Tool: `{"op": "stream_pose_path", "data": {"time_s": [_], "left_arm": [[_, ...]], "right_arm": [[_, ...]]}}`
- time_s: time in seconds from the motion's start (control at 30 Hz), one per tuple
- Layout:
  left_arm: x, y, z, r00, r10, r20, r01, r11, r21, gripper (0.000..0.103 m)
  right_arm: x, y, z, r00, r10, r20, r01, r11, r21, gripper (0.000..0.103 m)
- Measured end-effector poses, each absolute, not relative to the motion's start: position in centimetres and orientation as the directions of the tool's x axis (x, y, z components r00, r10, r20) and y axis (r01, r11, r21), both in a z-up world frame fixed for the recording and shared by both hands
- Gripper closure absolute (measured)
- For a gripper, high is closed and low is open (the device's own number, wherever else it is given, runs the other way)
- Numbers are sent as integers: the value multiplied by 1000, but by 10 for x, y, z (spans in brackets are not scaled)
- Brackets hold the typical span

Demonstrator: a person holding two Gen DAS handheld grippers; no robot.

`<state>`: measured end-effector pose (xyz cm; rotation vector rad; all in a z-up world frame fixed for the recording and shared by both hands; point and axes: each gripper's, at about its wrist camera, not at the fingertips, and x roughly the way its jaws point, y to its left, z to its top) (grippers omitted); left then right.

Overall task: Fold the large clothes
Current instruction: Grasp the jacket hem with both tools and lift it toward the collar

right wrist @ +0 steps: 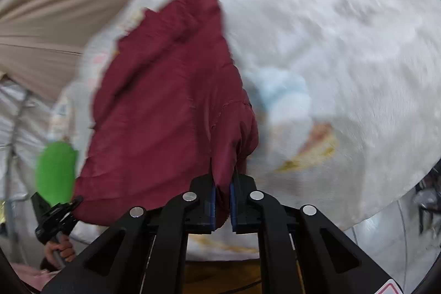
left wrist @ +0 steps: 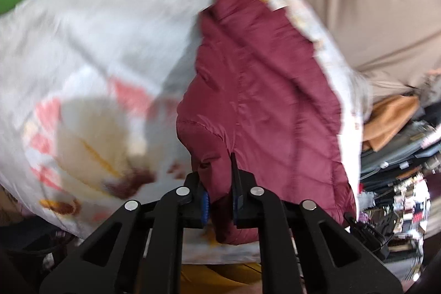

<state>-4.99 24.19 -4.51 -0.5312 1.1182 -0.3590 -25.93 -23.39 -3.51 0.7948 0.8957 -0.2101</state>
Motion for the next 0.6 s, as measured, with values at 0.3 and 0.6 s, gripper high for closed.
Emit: {"op": "stream_pose_path", "data": {"time_s": [0.3, 0.6], "left_arm": [[-95, 259, 81, 663, -565, -491, 136, 736, -663, 96], [-90, 278, 149, 804, -467, -367, 110, 725, -680, 96]], "right_arm": [[-293, -224, 99, 844, 247, -477, 119, 780, 614, 99], [-302, -240, 182, 959, 217, -180, -46, 751, 659, 99]]}}
